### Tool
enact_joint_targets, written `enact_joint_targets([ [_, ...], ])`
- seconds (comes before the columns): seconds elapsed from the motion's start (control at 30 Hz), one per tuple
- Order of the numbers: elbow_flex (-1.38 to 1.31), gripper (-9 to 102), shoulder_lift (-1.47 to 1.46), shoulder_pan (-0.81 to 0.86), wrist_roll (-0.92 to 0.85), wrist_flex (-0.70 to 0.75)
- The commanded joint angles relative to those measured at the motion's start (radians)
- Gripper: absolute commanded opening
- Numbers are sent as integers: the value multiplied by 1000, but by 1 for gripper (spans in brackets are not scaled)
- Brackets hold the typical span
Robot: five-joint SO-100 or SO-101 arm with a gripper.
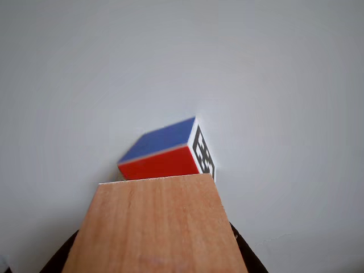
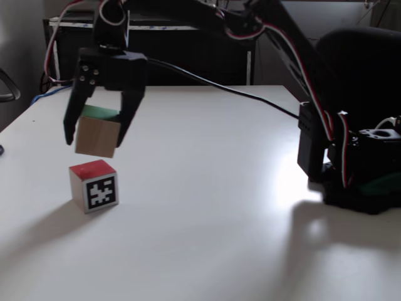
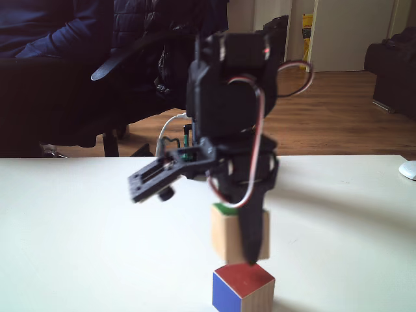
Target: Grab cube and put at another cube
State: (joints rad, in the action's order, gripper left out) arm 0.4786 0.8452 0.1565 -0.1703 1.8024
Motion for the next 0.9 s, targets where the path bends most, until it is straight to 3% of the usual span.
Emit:
enact_joint_targets([
  [0.0,-66,7,-2,5,-14,5],
  [0.37,-95,11,-57,-6,-9,5],
  [0.87,-100,26,-72,-31,11,5],
])
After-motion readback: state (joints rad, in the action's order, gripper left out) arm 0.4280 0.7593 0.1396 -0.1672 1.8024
